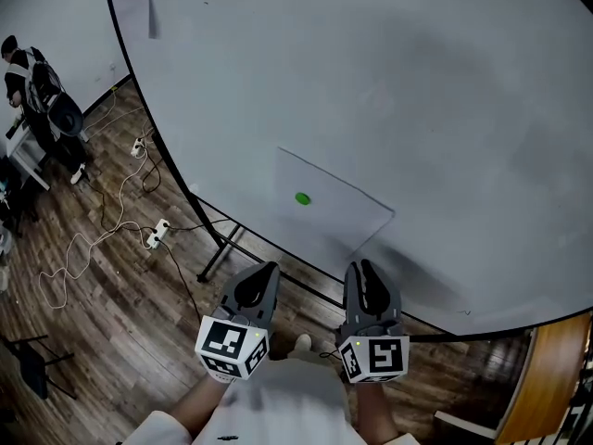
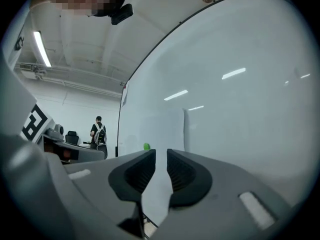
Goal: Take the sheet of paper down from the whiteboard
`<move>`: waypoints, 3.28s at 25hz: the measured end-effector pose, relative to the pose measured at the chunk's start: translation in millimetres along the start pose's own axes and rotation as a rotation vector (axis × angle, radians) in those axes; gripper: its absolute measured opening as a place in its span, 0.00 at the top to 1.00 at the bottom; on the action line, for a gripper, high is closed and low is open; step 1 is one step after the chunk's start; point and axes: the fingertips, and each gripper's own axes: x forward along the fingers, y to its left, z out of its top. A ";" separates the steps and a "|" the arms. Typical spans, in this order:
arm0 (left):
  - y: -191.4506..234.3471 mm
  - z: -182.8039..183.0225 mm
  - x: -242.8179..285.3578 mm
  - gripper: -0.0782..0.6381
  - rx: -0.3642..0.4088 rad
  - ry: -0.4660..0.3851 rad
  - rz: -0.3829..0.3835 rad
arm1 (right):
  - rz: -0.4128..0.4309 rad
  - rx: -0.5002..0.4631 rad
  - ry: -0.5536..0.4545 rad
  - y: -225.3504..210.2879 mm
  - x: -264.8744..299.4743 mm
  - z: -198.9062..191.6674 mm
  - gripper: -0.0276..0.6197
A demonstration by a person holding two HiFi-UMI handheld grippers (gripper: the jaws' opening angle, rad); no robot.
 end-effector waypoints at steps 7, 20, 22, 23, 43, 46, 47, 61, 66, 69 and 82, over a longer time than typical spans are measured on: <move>-5.5 -2.6 12.7 0.88 -0.008 0.015 -0.013 | -0.034 0.010 0.050 -18.5 7.6 -25.9 0.84; -1.1 -12.9 24.0 0.88 -0.023 0.032 0.008 | -0.059 0.006 0.096 -39.8 26.5 -55.4 0.83; -1.0 -15.1 27.5 0.88 -0.024 0.037 0.008 | -0.064 0.009 0.103 -43.4 30.2 -60.2 0.83; -0.7 -17.0 29.5 0.88 -0.024 0.040 0.008 | -0.068 0.010 0.105 -45.3 32.1 -63.3 0.83; 4.0 -33.3 40.6 0.88 -0.045 0.075 -0.011 | -0.088 -0.009 0.117 -42.8 44.3 -78.9 0.83; 2.4 -30.7 41.9 0.88 -0.042 0.071 -0.014 | -0.100 -0.012 0.122 -48.3 43.0 -78.5 0.88; 2.3 -29.5 41.8 0.88 -0.042 0.069 -0.015 | -0.100 -0.011 0.123 -48.6 42.8 -77.7 0.89; 2.8 -24.4 40.5 0.88 -0.041 0.061 -0.015 | -0.085 0.009 0.112 -45.0 42.2 -69.9 0.94; 2.3 -22.8 43.1 0.88 -0.031 0.060 -0.013 | -0.067 0.021 0.118 -41.3 41.9 -69.5 0.94; -0.6 -17.0 44.7 0.88 -0.011 0.049 -0.020 | -0.065 0.018 0.117 -41.2 40.9 -67.0 0.94; 9.8 -2.9 70.3 0.80 0.049 0.024 0.016 | -0.070 0.058 0.123 -43.9 39.9 -69.8 0.94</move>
